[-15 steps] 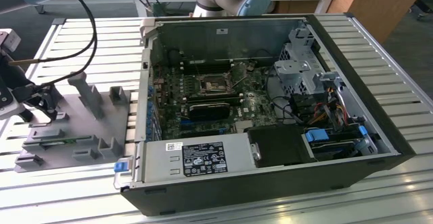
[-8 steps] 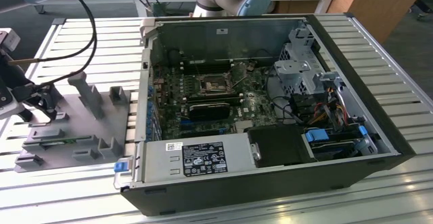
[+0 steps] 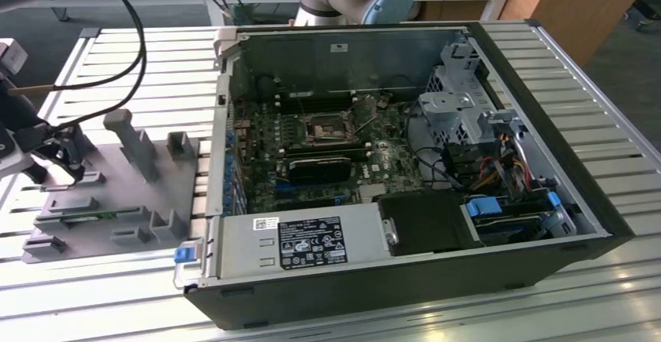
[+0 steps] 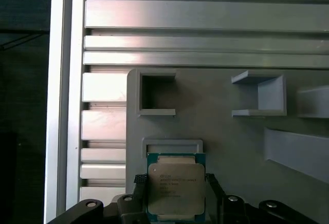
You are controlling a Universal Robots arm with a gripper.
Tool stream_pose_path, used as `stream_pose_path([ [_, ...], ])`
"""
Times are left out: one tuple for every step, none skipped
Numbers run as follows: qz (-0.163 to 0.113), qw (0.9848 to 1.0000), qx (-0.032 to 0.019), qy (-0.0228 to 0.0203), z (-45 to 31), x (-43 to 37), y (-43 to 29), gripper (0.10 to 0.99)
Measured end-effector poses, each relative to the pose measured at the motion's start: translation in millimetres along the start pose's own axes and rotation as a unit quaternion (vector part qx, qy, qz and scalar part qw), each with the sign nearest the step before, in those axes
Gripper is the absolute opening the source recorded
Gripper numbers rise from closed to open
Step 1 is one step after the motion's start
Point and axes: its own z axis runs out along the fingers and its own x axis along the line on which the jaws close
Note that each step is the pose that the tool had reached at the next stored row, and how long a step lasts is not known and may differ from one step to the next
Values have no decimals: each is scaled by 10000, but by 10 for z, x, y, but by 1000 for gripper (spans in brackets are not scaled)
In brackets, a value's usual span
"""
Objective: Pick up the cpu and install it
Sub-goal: 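Pick up the cpu and move it towards the insertion slot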
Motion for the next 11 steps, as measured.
stream_pose_path([
  [0,10000,0,0,-8,0,0,537],
  [0,10000,0,0,-15,0,1,537],
  [0,10000,0,0,-23,0,2,537],
  [0,10000,0,0,-29,-1,3,537],
  [0,10000,0,0,-34,0,3,537],
  [0,10000,0,0,-39,0,3,537],
  [0,10000,0,0,-44,-1,4,537],
  [0,10000,0,0,-48,-1,4,537],
  [0,10000,0,0,-54,0,4,537],
  [0,10000,0,0,-61,-1,4,537],
  [0,10000,0,0,-68,-1,5,537],
])
